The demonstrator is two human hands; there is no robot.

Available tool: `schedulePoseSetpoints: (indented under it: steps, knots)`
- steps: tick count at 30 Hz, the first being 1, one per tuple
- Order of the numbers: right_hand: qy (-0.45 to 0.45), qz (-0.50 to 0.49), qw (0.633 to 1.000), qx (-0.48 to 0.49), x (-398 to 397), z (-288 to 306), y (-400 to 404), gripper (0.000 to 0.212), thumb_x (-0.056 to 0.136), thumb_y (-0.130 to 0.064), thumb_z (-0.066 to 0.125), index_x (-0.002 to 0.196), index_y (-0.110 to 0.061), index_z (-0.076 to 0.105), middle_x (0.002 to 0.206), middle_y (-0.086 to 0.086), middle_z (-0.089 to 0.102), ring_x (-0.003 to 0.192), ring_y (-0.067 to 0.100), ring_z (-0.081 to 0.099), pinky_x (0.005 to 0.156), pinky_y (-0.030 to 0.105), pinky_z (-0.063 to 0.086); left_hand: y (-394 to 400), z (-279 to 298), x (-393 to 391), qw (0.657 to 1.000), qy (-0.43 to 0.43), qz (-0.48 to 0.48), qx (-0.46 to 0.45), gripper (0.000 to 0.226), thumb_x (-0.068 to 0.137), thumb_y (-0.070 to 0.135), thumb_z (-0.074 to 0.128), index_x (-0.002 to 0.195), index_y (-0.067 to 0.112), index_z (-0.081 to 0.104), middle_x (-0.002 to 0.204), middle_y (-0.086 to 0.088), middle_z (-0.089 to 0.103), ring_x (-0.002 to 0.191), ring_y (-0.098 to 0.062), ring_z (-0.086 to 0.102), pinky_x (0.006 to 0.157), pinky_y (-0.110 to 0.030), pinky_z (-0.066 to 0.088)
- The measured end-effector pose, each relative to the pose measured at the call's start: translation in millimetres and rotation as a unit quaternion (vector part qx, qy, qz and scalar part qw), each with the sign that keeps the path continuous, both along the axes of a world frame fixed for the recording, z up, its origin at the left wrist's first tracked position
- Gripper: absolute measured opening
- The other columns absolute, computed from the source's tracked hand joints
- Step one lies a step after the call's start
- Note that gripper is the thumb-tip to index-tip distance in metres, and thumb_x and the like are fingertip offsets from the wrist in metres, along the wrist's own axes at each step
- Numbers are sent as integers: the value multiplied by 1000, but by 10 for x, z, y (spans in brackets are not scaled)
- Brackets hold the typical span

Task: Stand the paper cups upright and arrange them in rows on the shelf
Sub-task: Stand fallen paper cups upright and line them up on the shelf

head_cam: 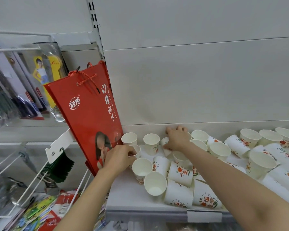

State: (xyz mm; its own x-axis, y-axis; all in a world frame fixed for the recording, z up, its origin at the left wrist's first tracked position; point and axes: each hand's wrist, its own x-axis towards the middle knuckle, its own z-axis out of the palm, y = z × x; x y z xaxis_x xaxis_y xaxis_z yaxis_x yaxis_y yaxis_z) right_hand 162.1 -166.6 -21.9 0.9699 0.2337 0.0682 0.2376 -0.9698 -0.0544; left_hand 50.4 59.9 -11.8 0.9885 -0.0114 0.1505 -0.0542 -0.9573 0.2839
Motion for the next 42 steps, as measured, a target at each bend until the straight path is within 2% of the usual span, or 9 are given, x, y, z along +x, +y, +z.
schedulePoseSetpoints:
  steps: [6,9,11,18,21,24,31,37,42]
  knots:
    - [-41,-1,982,184,-57,116,-61,4,73,-27,69,77,-25,71,77,-13,69,83,9,60,82,31,25,-9,17,10,1000,-1,-12,-13,13,79,29,62,90,29,70,86,13,70,83,-10,63,57,-23,43]
    - [-91,-9,963,254,-99,128,-72,3,74,-27,71,77,-25,73,78,-11,71,80,11,61,85,32,37,19,-33,7,1000,-3,-16,-26,15,81,31,65,96,31,70,96,16,71,93,-9,64,71,-29,51]
    - [-104,-19,955,279,-146,95,-61,5,76,-23,70,80,-23,73,82,-8,71,82,14,62,75,30,44,46,-19,-11,999,-5,-20,-40,23,81,34,67,104,34,69,106,18,68,101,-7,62,76,-28,49]
    - [-84,14,974,208,-250,-98,51,10,83,-18,65,91,-14,66,92,1,65,94,20,56,70,34,47,142,64,-176,992,-26,-88,-84,20,82,29,71,101,35,70,101,20,65,81,0,53,77,-28,47]
    - [-122,28,963,241,-357,-99,15,20,82,-22,69,101,-17,68,97,-3,67,98,18,54,76,34,45,190,18,-259,982,-13,-153,-110,20,80,32,75,99,37,71,103,25,65,96,4,53,84,-24,46]
    - [-170,67,947,264,-586,-63,-17,9,81,-28,71,87,-21,71,82,-9,69,85,18,54,76,32,40,191,-48,-361,978,-2,-195,-71,25,77,36,76,101,39,70,105,25,64,103,0,49,89,-26,44]
    - [-32,66,979,191,-888,-39,-23,22,79,-49,65,86,-28,71,87,-12,68,95,13,50,85,32,33,64,-96,-532,984,-59,-170,3,9,85,34,70,93,33,74,92,17,68,96,-8,48,82,-26,42]
    - [54,46,983,168,-890,-5,17,18,73,-40,68,89,-32,67,85,-14,66,95,10,55,86,32,25,84,-145,-713,992,-79,-92,-23,8,82,31,74,89,36,74,84,22,65,86,-6,45,70,-23,38]
    - [127,46,943,305,-924,46,0,11,66,-23,76,74,-24,69,73,-10,69,78,10,64,84,35,47,114,-245,-791,994,-94,-49,-13,10,79,31,78,87,36,74,84,23,65,84,-6,44,65,-21,34]
